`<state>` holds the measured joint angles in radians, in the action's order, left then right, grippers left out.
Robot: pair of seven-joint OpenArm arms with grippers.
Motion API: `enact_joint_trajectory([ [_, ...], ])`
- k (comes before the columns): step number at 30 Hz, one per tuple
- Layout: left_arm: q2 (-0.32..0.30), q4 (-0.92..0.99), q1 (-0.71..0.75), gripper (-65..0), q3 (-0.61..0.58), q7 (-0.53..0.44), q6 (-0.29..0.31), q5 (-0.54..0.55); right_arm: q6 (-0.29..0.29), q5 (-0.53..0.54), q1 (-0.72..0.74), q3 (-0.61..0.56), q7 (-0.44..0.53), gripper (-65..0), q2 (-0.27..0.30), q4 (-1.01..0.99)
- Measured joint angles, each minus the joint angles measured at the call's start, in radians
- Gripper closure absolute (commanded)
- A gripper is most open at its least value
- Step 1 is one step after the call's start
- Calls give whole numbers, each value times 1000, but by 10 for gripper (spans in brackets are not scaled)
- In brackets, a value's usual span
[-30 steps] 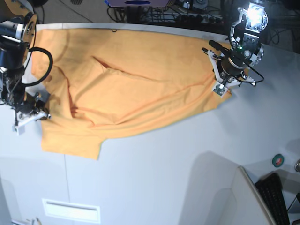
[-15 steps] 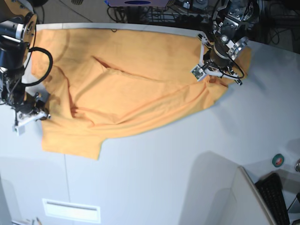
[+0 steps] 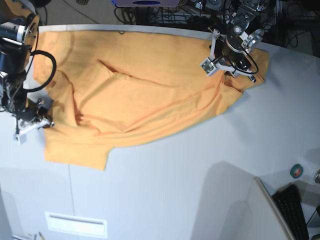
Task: Layout the t-shirt on the table in an organized manner, then fold the t-shirt properly
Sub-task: 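Lift the hem corner with the left gripper and fold it toward the collar, then release the fabric and lower the left gripper to the shirt side again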
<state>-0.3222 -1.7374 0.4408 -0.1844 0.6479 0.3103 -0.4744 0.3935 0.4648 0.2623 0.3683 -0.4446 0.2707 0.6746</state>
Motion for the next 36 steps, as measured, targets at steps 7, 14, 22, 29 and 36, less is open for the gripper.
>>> enact_joint_trajectory([
  [7, -2, -46, 77, -306, 10, 13, -1, 41, 0, 0, 0, 0, 0, 0, 0, 0],
  [14, -3, -207, 116, -304, 408, 8, 91, 722, 0, 0, 0, 0, -2, 0, 0, 2],
  [22, 4, 186, -65, -304, 718, 231, 116, 1622, 0, 1, 2, 0, -3, 0, -3, 2],
  [29, 4, 476, -209, -304, 763, 256, 100, 1579, 1, 4, -2, -2, -1, 0, -2, 3],
  [36, 2, 527, -332, -304, 721, 241, 109, 1437, 1, 1, -2, -2, 0, 0, 0, 3],
])
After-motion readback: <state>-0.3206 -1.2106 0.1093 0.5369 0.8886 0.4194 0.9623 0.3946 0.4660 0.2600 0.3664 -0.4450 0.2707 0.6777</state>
